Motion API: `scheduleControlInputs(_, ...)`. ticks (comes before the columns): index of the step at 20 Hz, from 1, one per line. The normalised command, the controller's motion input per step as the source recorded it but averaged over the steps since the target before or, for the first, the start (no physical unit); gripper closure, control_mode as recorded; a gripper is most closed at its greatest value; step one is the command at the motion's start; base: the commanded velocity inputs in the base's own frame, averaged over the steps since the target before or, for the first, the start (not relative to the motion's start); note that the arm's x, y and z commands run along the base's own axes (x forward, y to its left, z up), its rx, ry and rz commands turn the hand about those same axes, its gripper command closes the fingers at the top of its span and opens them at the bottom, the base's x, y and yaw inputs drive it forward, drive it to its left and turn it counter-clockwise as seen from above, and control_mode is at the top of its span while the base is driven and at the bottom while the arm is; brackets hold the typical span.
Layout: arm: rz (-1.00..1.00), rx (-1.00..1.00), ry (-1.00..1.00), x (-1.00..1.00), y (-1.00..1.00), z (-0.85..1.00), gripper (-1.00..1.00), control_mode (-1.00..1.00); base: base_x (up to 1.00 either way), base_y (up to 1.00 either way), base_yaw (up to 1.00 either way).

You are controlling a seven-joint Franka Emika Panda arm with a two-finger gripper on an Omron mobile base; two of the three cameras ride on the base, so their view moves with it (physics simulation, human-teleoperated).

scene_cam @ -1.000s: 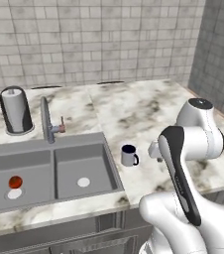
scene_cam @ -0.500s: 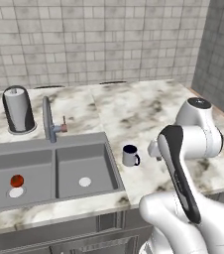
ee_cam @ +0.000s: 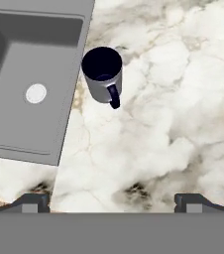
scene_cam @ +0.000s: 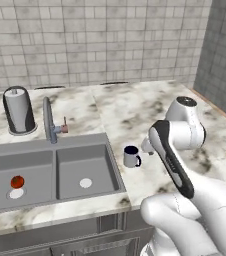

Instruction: Clear the mugs and bowl far away from the sink.

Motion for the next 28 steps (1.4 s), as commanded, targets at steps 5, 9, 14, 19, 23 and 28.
scheduleControlInputs(5, 0.14, -0.09, 0.01, 0.71, 0.19, -0.40, -1.00, -1.00, 0.00, 0.00, 0.00)
scheduleControlInputs(9, 0.12, -0.05, 0.02, 0.58, 0.06, -0.37, -1.00, -1.00, 0.00, 0.00, 0.00)
scheduleControlInputs(14, 0.10, 0.00, 0.01, 0.42, 0.00, -0.45, -1.00, -1.00, 0.00, 0.00, 0.00)
scheduleControlInputs(19, 0.03, 0.00, 0.01, 0.29, 0.03, -0.35, -1.00, -1.00, 0.00, 0.00, 0.00)
scheduleControlInputs(23, 0.02, 0.00, 0.01, 0.22, 0.04, -0.22, -1.00, -1.00, 0.00, 0.00, 0.00)
scheduleControlInputs(28, 0.01, 0.00, 0.01, 0.29, 0.05, -0.25, -1.00, -1.00, 0.00, 0.00, 0.00)
